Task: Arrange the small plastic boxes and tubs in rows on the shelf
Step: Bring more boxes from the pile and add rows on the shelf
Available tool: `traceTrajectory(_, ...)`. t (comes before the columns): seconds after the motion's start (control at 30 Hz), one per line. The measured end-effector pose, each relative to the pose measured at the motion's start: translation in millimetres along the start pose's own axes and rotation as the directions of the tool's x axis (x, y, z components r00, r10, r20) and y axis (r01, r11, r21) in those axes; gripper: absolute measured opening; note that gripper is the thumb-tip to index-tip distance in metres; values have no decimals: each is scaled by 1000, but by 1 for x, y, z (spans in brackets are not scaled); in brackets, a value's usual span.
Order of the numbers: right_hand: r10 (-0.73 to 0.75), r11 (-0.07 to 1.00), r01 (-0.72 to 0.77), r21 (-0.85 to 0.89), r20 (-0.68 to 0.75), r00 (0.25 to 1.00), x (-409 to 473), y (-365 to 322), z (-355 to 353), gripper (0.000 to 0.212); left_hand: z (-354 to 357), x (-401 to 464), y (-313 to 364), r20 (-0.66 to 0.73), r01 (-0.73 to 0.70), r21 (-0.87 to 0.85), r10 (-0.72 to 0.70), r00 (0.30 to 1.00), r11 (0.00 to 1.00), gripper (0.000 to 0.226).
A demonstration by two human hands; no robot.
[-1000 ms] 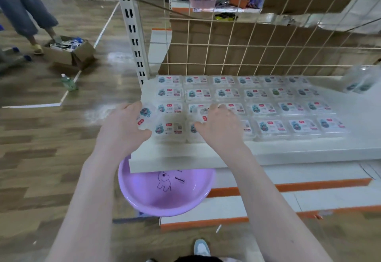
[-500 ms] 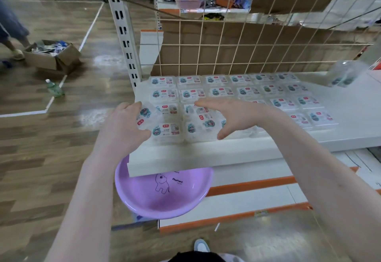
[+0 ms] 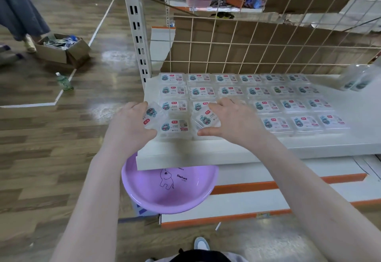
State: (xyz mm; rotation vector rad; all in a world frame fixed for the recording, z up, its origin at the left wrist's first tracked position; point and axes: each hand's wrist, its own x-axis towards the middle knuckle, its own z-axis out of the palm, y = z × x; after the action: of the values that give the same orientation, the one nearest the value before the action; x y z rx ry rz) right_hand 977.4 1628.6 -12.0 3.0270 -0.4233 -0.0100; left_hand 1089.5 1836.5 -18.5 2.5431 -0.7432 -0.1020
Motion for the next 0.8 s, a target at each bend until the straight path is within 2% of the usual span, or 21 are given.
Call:
traceTrajectory(0.07,-49,996,46,71,46,998,3,5,-5,88,0,-1,0,-3,3,-9,-3,1000,1000,44)
traceTrajectory(0.17,-227,960,192,202,170,959,10,19,-16,87,1,-2,-1,-16,25,-24,-25,1000,999,48)
traceTrajectory(0.23,-303,939,251,235,221,927,16,24,-20,87,0,-3,-1,-17,29,-23,-29,999,999,48)
traceTrajectory(0.33,-335,932,280,231,254,907,24,23,-19,81,-2,-3,-2,-7,23,-26,-23,1000,999,39)
traceTrajectory(0.53,-288,949,251,191,203,936,28,16,-15,69,-5,-5,-4,8,26,-49,-26,1000,998,36)
traceTrajectory(0.7,-148,974,124,190,121,982,11,3,-22,66,-7,-4,-8,-22,31,-37,-31,999,999,45)
traceTrajectory(0.8,-129,972,110,208,80,988,-4,-12,-27,60,-10,-4,-10,-14,5,-26,-5,1000,1000,37)
